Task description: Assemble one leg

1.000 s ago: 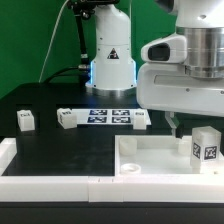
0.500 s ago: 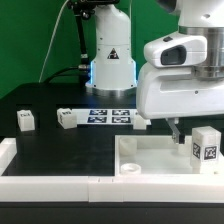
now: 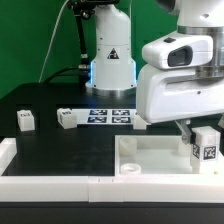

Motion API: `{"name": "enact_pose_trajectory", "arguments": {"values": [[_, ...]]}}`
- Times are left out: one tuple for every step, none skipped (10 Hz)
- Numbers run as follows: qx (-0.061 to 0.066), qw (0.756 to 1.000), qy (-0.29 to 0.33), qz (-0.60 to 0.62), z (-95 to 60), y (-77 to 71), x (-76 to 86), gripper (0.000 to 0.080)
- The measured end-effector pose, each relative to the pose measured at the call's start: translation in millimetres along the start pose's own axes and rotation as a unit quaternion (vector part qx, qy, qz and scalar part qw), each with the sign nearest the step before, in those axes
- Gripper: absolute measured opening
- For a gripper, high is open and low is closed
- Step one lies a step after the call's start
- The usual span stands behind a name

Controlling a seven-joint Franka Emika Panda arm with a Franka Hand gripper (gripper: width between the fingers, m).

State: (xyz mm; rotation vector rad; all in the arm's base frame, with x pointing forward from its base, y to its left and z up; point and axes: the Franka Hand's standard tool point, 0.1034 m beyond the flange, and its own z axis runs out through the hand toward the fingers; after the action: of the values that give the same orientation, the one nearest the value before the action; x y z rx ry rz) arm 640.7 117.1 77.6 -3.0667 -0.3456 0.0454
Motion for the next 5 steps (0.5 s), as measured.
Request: {"name": "enact_pose_trajectory", "arguments": {"values": [[0.0,1.0,0.0,0.003,0.0,0.0,0.0,0.029],[0.0,1.0,0.0,0.026,0.0,0.0,0.0,0.029],[0.001,0.997,0.0,0.076,0.1,-0.2,0.0,0.029],[0.005,0.989,0.0,0.148,0.3,-0.2,0.1,0.029],[0.006,0.978,-0.001,0.207,0.3,-0.4,-0.1,0.029]]}}
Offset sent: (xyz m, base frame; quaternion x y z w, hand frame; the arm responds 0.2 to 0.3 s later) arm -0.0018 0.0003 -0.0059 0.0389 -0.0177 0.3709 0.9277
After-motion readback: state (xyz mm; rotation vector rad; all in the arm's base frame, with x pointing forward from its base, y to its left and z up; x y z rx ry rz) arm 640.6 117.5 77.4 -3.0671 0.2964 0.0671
